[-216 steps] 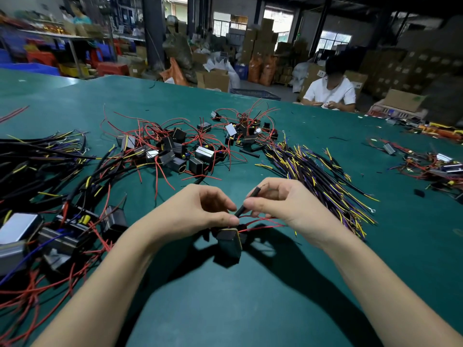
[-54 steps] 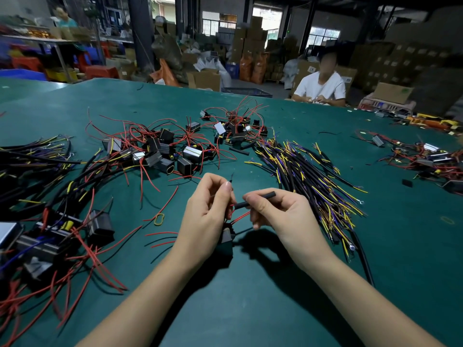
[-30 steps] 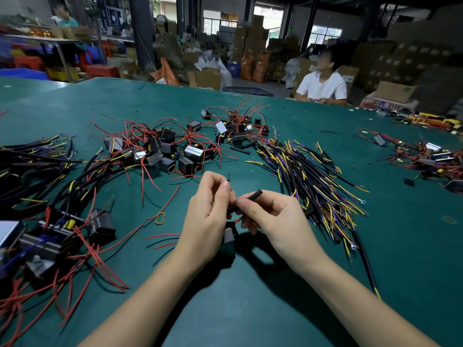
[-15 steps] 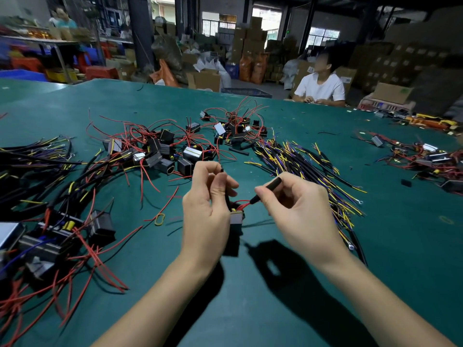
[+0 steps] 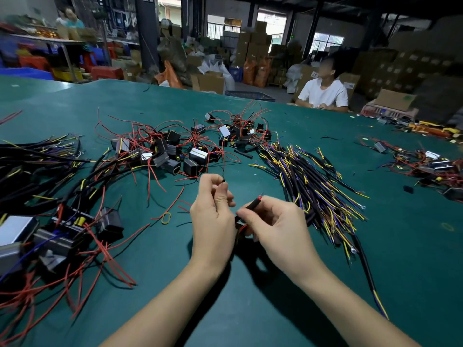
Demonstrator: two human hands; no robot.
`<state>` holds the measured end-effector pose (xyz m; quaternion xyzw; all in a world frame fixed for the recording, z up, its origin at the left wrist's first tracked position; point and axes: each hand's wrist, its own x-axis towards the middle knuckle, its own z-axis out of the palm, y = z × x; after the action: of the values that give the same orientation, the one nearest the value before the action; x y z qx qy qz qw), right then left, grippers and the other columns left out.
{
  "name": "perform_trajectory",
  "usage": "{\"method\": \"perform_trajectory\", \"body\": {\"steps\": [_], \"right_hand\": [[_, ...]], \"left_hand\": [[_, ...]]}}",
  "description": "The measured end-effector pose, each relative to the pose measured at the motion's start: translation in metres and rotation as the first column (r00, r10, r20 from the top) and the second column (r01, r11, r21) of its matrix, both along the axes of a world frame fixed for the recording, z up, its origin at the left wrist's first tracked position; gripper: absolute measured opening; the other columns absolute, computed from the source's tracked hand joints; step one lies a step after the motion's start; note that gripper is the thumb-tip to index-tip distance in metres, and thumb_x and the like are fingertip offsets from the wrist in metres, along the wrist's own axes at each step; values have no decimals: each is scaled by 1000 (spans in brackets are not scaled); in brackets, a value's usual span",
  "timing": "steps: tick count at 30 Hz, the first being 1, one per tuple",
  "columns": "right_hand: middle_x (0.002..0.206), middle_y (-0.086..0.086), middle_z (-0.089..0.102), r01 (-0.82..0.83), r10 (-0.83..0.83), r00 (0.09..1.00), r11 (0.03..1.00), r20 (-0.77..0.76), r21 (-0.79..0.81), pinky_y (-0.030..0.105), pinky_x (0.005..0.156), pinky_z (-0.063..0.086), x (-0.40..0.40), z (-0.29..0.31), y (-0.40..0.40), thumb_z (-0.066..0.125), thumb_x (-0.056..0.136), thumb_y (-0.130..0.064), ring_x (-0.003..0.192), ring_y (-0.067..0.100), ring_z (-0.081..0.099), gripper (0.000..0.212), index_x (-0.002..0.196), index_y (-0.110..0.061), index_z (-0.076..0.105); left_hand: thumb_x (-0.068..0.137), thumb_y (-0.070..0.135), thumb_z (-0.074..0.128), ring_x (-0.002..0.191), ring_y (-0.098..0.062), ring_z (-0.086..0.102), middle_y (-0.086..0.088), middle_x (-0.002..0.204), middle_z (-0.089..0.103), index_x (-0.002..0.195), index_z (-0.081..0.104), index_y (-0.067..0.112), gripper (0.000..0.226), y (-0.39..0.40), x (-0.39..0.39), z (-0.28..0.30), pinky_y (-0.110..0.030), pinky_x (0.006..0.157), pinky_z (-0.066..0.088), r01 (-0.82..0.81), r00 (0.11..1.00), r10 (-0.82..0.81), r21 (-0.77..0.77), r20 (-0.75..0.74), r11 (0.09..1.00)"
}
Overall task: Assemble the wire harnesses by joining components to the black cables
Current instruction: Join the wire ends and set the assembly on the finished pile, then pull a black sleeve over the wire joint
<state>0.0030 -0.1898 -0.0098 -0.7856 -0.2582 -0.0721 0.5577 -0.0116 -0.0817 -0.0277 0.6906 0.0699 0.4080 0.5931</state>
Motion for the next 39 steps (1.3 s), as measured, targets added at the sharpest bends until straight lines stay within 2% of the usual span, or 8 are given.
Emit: {"method": "perform_trajectory", "body": {"steps": [3, 10, 15, 23, 27, 30, 35, 39], "right_hand": [[57, -4, 64, -1, 1, 1000, 1000, 24, -24, 33, 53, 45, 1, -5, 3, 71, 84, -18, 53, 4, 50, 18, 68, -10, 67], [54, -1, 61, 3, -4, 998, 1000, -58, -5, 27, 53, 43, 5, 0, -3, 77, 77, -16, 52, 10, 51, 17, 65, -12, 65], [72, 3, 68, -41, 96, 977, 962, -192, 271, 17, 52, 44, 13, 12, -16, 75, 78, -8, 55, 13, 60, 16, 91, -11, 65], [63, -5, 61, -96, 113, 992, 959, -52, 267, 13, 54, 41, 13, 11, -17, 62, 89, -1, 55, 6, 53, 12, 78, -7, 62], [57, -6, 55, -23, 98, 974, 938, -203, 345, 16, 49, 36, 15, 10, -18, 60, 89, -1, 51, 6, 46, 15, 75, -6, 59], [58, 1, 51, 25, 131, 934, 904, -333, 427, 21, 51, 32, 16, 10, -18, 60, 87, 0, 54, 9, 43, 15, 74, -6, 60], [54, 2, 43, 120, 127, 890, 861, -439, 494, 18, 42, 26, 17, 7, -13, 55, 87, 3, 49, 10, 34, 20, 70, -5, 55], [61, 5, 47, 88, 149, 827, 918, -541, 386, 17, 40, 30, 23, 7, -21, 58, 88, -2, 50, 11, 40, 16, 73, -5, 56]], "left_hand": [[100, 18, 42, 63, -3, 54, 0, 73, 55, 86, 44, 30, 19, -4, -1, 0, -14, 62, 43, 25, 1000, -24, 12, -14, 1000], [100, 17, 43, 47, -13, 47, -2, 62, 58, 85, 44, 29, 19, -2, -3, 3, -30, 50, 41, 138, 990, -137, 39, -35, 990], [100, 19, 45, 52, -22, 47, 3, 58, 52, 86, 46, 28, 16, 1, -4, 5, -50, 55, 49, 152, 988, -150, 48, -43, 987], [94, 23, 56, 63, -13, 64, 4, 66, 65, 92, 47, 26, 11, 1, -7, 7, -30, 61, 51, 306, 952, -306, -10, -32, 952], [88, 10, 65, 59, -13, 58, 1, 68, 68, 101, 44, 22, 27, 7, -6, 8, -19, 61, 46, 470, 880, -469, -10, -70, 883], [87, 8, 65, 60, -13, 56, 1, 66, 69, 102, 42, 20, 31, 15, -3, 10, -24, 66, 46, 496, 862, -494, -8, -114, 868], [87, 10, 66, 62, -14, 55, 2, 67, 70, 101, 45, 22, 27, 19, -2, 11, -26, 67, 45, 516, 846, -499, 50, -188, 855], [93, 21, 56, 60, -14, 53, -2, 68, 70, 102, 54, 23, 9, 17, -6, 9, -27, 62, 44, 514, 845, -504, 8, -180, 858]]}}
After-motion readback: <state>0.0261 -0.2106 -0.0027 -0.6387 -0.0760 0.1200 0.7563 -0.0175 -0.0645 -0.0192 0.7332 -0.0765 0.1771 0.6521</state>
